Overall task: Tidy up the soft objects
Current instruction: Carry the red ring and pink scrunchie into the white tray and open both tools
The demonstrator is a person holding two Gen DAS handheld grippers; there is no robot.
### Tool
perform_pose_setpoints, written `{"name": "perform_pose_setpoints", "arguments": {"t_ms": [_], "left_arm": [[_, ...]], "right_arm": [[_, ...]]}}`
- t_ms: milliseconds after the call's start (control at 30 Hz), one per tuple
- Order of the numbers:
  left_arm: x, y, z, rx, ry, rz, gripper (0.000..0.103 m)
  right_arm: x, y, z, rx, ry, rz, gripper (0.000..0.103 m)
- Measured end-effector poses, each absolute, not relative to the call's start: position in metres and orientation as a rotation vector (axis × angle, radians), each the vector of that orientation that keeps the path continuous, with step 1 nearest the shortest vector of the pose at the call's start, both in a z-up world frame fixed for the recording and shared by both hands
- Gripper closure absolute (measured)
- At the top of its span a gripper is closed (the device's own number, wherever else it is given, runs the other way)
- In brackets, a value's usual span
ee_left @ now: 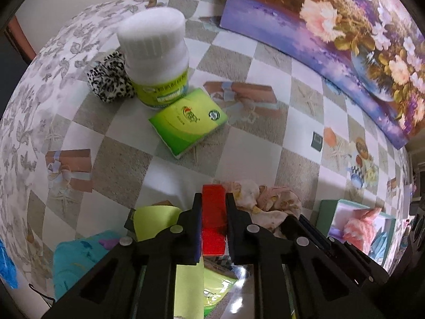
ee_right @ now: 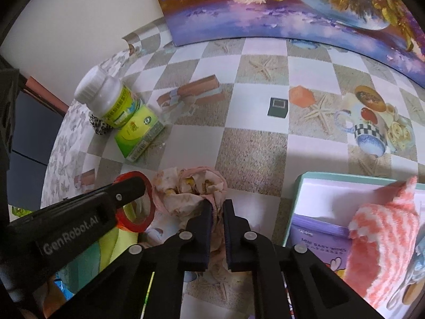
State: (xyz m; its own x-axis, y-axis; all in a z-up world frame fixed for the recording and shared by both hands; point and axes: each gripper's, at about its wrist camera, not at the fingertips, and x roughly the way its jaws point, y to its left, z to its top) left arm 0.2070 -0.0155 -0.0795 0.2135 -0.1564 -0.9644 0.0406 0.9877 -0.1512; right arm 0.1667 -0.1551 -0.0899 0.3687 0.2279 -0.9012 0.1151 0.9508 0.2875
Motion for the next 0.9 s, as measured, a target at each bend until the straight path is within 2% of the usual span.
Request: {"name": "perform_pose_setpoints", "arguments": {"t_ms": [200, 467, 900], "left_arm": [[0.206, -0.008, -0.050, -0.140, 1.280, -0.139, 0.087], [0.195, -0.001, -0.001, -0.169, 1.157, -0.166, 0.087], [0.169, -0.047, 0.037, -0.093, 1.060, -0.259, 0.088]], "right_arm": [[0.164, -0.163, -0.066, 0.351, 1.134, 0.076, 0.094], [0.145, -0.191, -0.004, 0.358, 0.988, 0.025, 0.094], [0.086, -0.291, 0.068, 0.340, 0.837, -0.290, 0.095]]}}
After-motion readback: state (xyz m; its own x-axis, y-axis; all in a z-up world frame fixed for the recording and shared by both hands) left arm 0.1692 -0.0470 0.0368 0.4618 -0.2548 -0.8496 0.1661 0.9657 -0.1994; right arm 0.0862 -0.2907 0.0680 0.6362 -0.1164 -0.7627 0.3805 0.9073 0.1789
